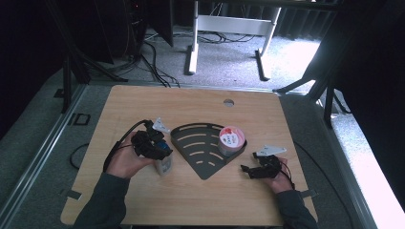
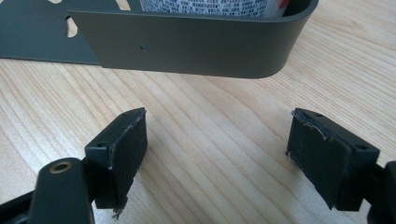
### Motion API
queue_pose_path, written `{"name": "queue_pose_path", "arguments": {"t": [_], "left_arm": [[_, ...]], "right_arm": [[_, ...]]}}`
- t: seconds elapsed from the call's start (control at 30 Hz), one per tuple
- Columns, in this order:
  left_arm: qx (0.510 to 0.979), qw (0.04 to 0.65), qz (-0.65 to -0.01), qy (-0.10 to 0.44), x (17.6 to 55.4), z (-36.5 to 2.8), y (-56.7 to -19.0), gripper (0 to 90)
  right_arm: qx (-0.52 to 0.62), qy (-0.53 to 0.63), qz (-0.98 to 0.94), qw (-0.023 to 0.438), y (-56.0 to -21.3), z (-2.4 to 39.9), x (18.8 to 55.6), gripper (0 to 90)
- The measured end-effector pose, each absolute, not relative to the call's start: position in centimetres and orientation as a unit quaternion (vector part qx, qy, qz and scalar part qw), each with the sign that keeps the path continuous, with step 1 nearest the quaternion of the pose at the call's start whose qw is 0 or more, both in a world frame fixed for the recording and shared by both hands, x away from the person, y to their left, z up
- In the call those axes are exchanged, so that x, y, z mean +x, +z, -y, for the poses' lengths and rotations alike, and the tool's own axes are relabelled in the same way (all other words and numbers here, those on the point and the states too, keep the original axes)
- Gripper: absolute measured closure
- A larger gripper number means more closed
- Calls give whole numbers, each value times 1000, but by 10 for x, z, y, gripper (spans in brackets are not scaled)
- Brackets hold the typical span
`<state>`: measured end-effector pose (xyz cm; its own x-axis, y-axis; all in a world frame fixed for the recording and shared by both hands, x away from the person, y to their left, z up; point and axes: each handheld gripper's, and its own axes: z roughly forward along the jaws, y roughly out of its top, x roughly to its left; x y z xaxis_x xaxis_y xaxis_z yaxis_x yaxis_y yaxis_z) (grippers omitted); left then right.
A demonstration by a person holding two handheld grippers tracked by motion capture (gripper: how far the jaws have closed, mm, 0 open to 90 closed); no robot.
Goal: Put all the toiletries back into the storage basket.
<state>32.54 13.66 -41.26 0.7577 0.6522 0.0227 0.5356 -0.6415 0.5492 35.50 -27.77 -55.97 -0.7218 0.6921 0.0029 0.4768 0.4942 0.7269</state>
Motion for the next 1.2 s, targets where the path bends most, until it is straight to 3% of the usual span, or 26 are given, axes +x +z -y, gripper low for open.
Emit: {"name": "queue_pose_path", "arguments": {"t": [1.2], "left_arm": [[911, 265, -311, 56, 327, -121, -419, 545]], "right_arm": [[342, 368, -852, 146, -560, 278, 355, 197]]}}
